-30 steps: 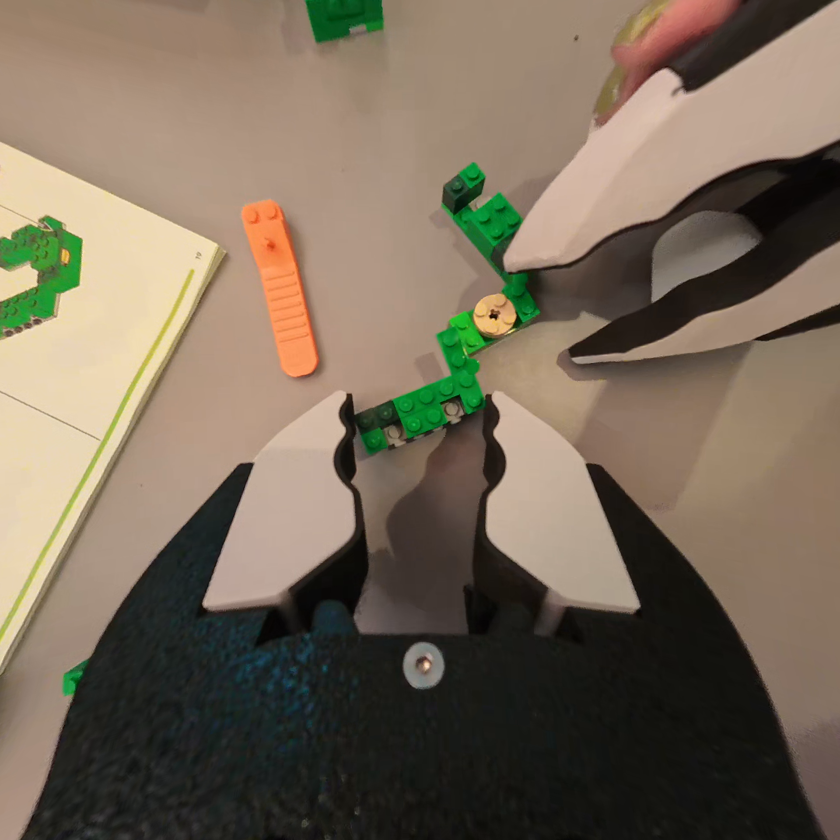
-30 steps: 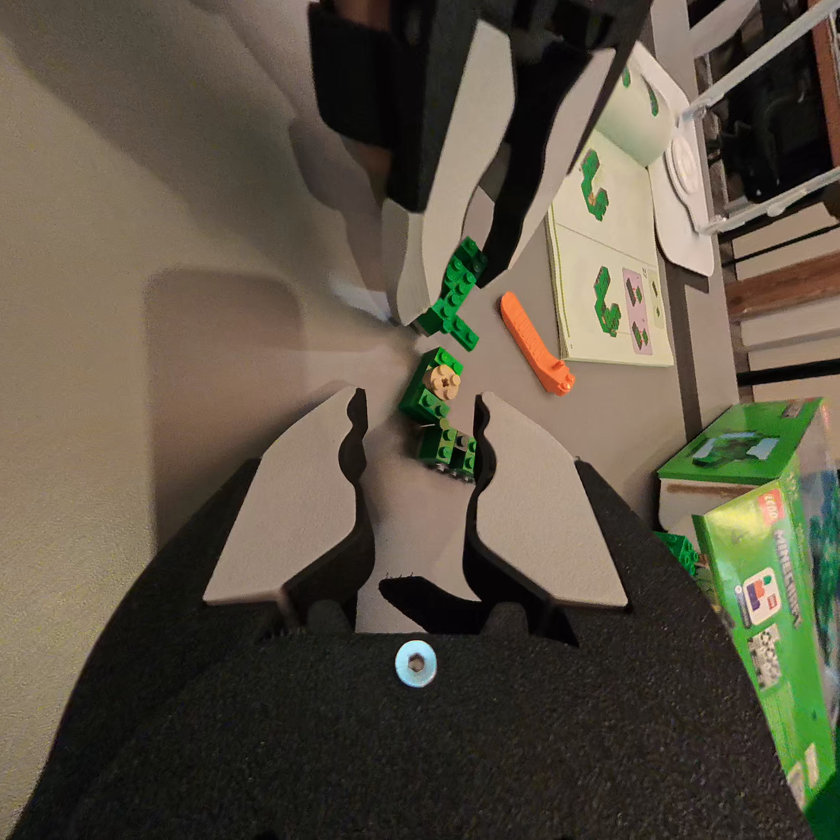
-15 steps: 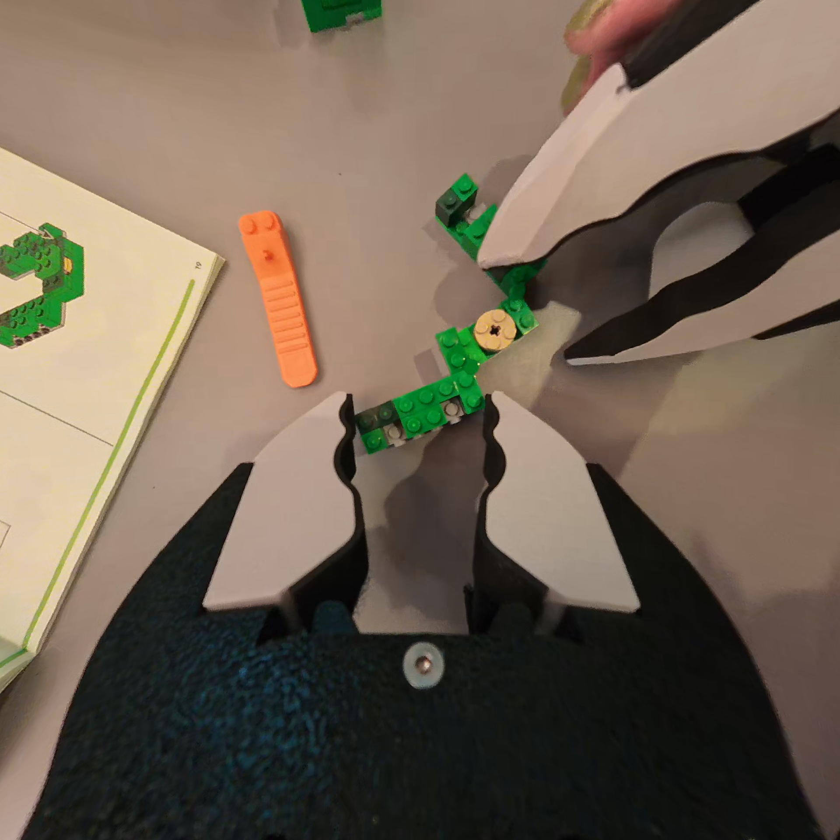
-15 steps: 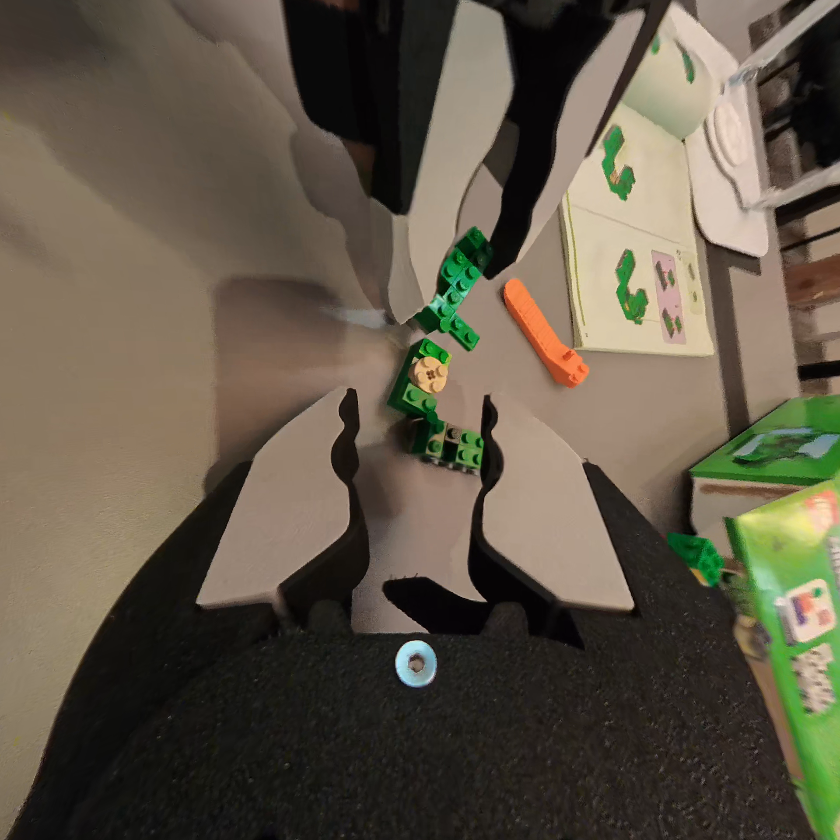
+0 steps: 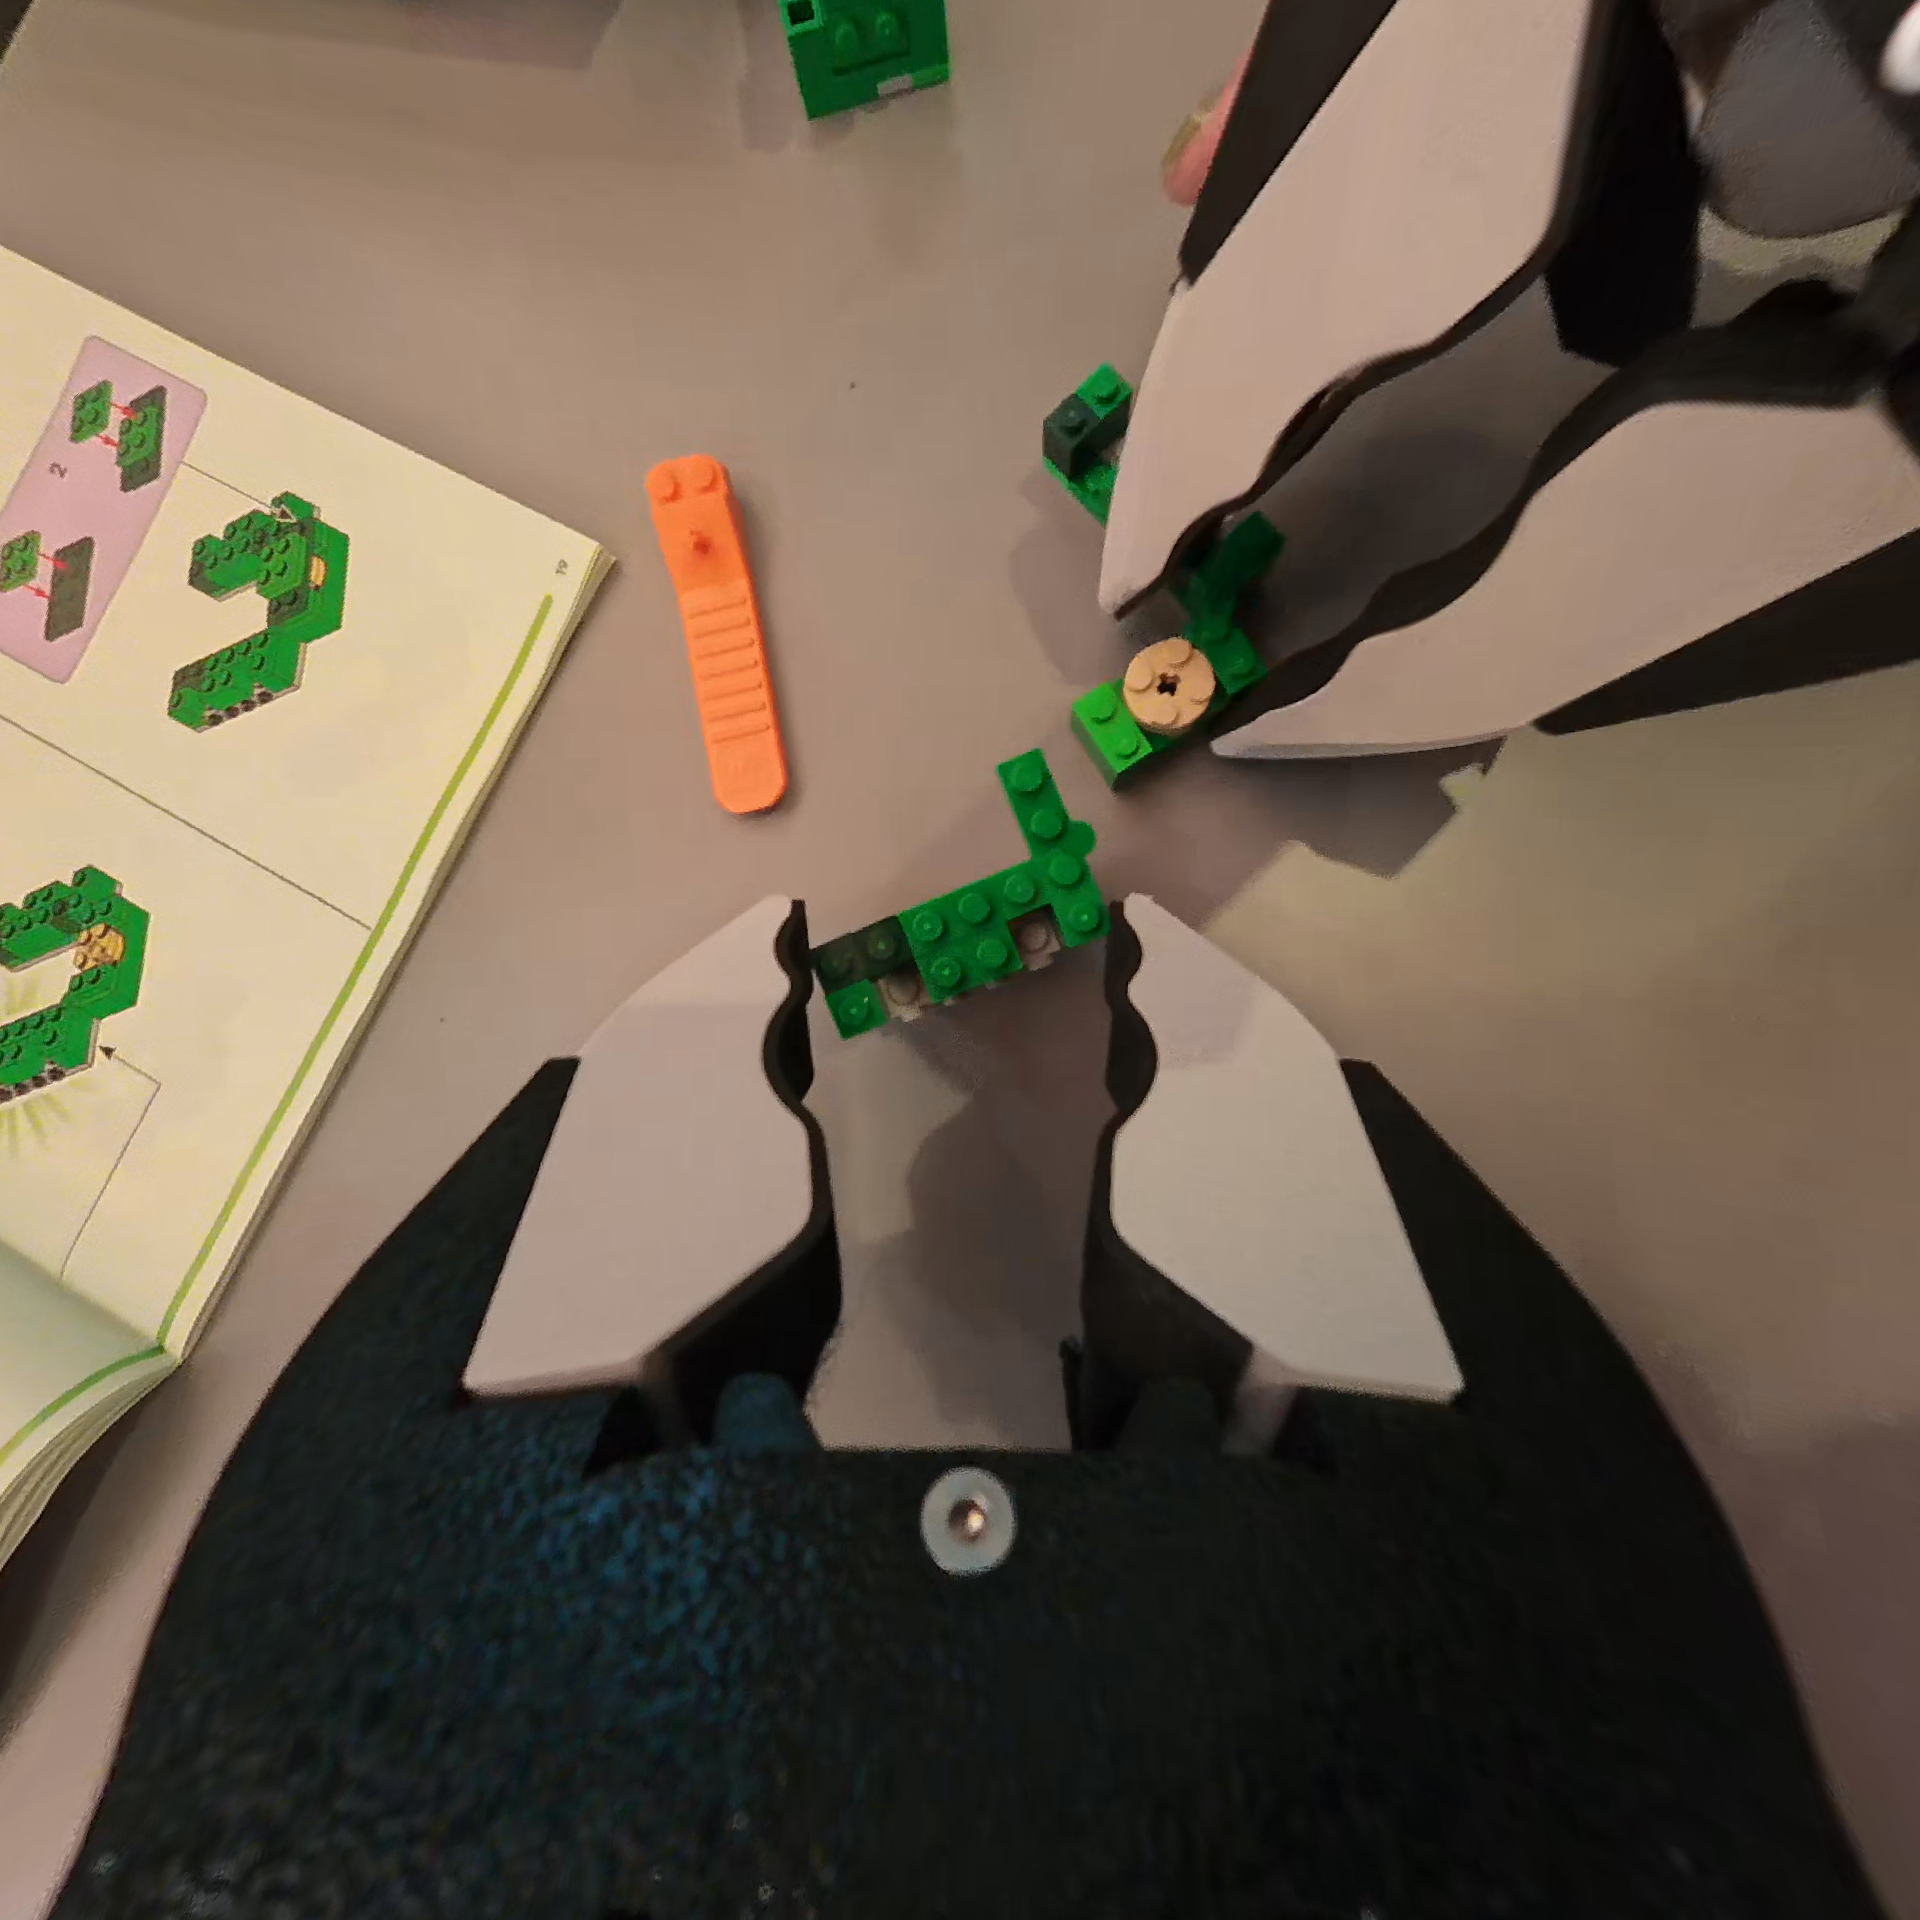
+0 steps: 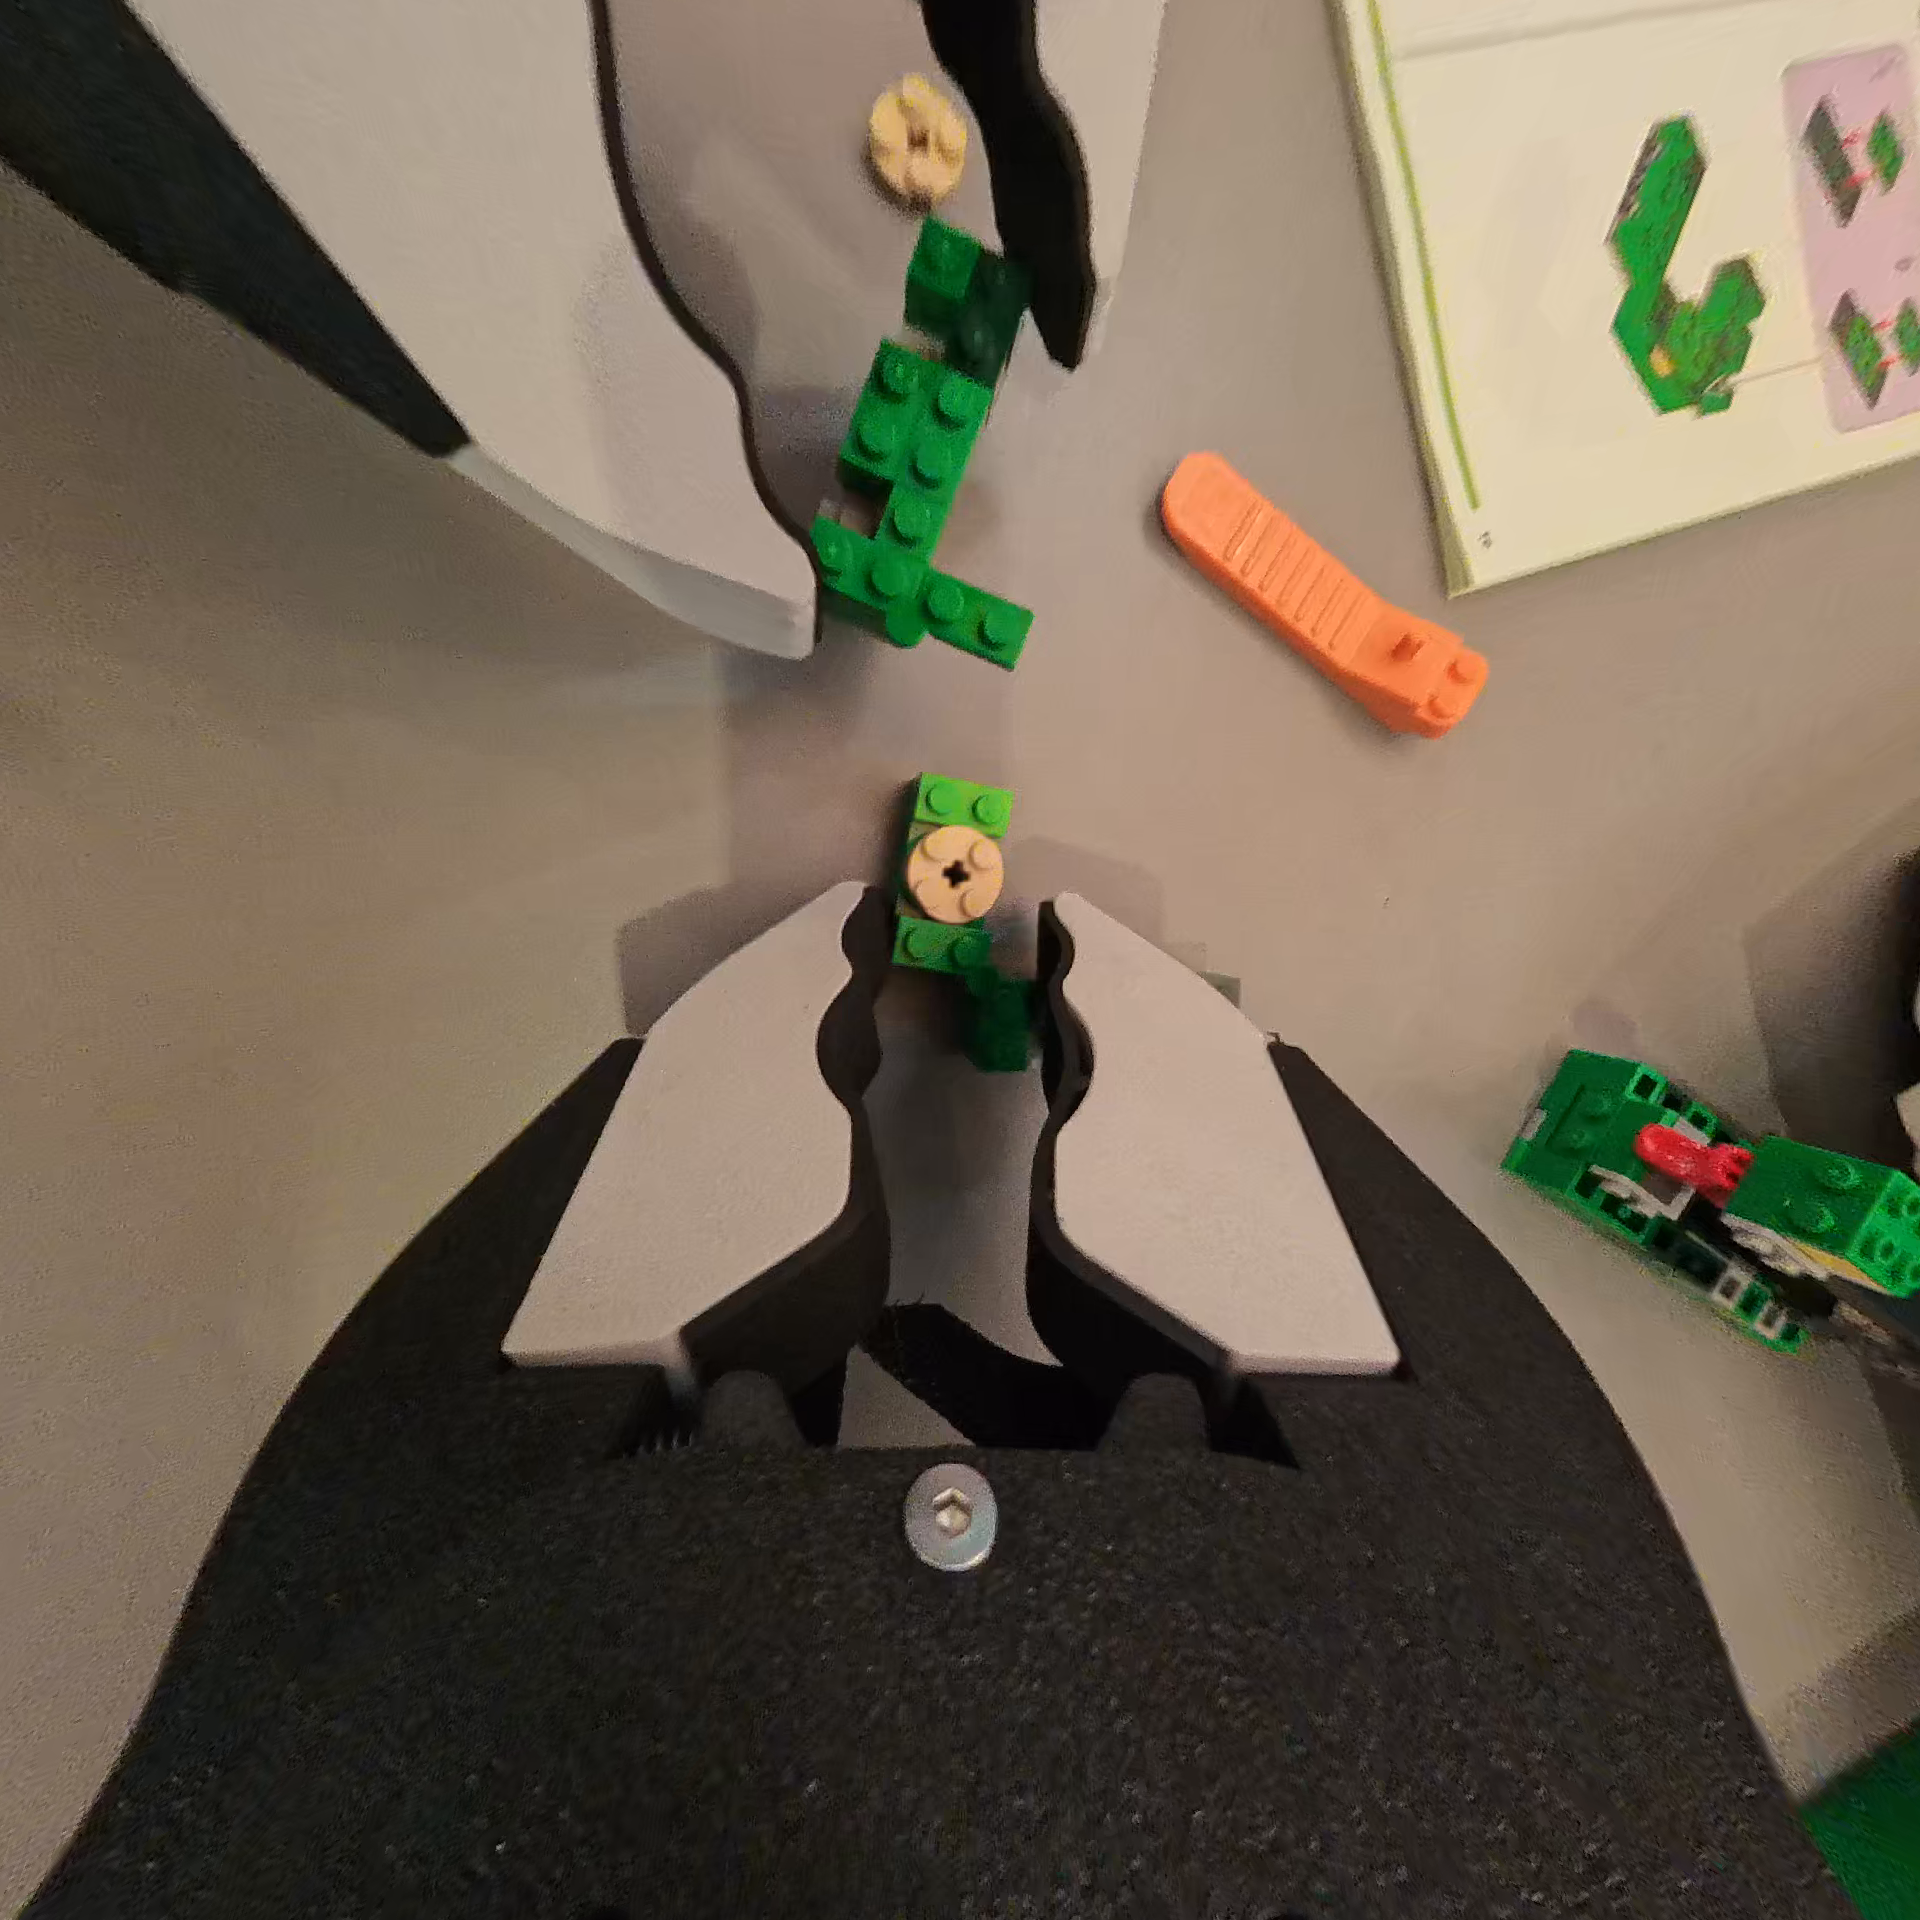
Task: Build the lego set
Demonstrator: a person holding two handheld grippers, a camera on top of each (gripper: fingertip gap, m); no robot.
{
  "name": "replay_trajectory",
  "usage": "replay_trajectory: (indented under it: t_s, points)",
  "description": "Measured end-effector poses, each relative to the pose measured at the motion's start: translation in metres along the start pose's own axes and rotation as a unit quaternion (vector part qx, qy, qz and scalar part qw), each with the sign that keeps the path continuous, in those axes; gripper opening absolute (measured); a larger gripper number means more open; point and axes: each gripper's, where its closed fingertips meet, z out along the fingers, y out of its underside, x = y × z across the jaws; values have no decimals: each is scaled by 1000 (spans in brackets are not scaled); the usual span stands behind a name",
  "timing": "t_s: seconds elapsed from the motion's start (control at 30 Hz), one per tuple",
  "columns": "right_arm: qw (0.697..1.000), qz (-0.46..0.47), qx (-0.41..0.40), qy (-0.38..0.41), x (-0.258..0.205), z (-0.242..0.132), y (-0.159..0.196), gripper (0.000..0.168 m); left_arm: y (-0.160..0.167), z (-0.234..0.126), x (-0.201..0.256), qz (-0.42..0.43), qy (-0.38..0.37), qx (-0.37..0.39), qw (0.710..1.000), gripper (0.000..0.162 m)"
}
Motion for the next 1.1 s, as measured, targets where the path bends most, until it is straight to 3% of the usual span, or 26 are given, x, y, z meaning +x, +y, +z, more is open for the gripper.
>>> replay_trajectory:
  t_s: [0.23,0.4,0.47,0.5,0.57,0.73,1.1]
  points:
    - [1000,5,21,-21,-9,2,-8,17,3,-10,-4,-3,-5,21,1000,54]
    - [987,-129,84,-55,-30,0,-18,18,8,-24,-12,-7,-17,38,999,54]
    - [985,-141,85,-53,-32,0,-18,28,10,-28,-10,8,-16,47,999,54]
    - [985,-136,88,-55,-32,-3,-18,38,11,-29,-7,22,-11,53,998,54]
    - [987,-99,107,-62,-32,-12,-16,42,12,-32,1,55,-2,64,996,54]
    - [984,17,137,-114,-48,-28,5,29,16,-31,3,95,-6,62,994,54]
    - [987,44,148,-50,-33,-5,-5,31,14,2,5,120,36,-8,992,54]
